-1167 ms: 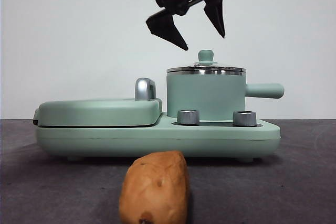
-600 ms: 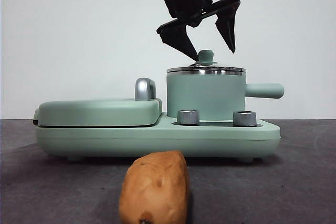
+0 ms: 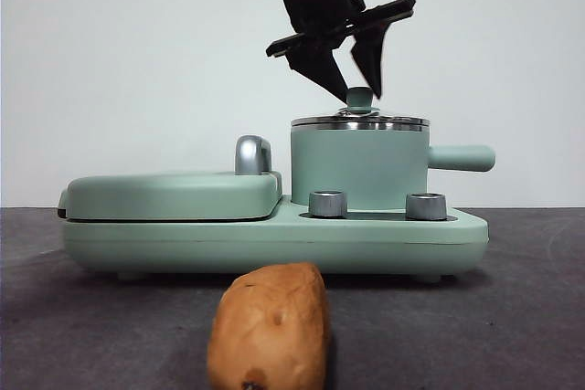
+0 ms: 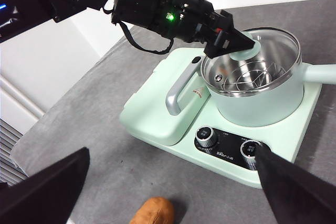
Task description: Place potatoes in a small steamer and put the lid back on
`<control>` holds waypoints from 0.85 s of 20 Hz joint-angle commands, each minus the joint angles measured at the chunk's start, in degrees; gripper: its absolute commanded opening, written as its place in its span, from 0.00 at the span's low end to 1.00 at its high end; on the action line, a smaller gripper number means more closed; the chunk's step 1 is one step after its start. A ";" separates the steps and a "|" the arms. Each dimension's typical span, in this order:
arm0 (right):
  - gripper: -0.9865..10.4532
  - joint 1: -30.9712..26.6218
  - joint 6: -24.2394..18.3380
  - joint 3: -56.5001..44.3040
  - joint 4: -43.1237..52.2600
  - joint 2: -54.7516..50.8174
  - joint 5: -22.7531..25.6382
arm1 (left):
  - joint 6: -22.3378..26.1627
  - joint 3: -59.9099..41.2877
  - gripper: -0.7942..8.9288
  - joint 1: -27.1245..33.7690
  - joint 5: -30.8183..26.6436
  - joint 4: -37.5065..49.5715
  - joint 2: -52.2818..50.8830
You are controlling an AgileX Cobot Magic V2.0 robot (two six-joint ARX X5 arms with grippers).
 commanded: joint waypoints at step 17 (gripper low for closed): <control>0.53 -0.02 0.57 0.87 -1.31 0.17 0.11 | 0.59 2.69 0.09 -0.59 -0.57 -2.86 1.64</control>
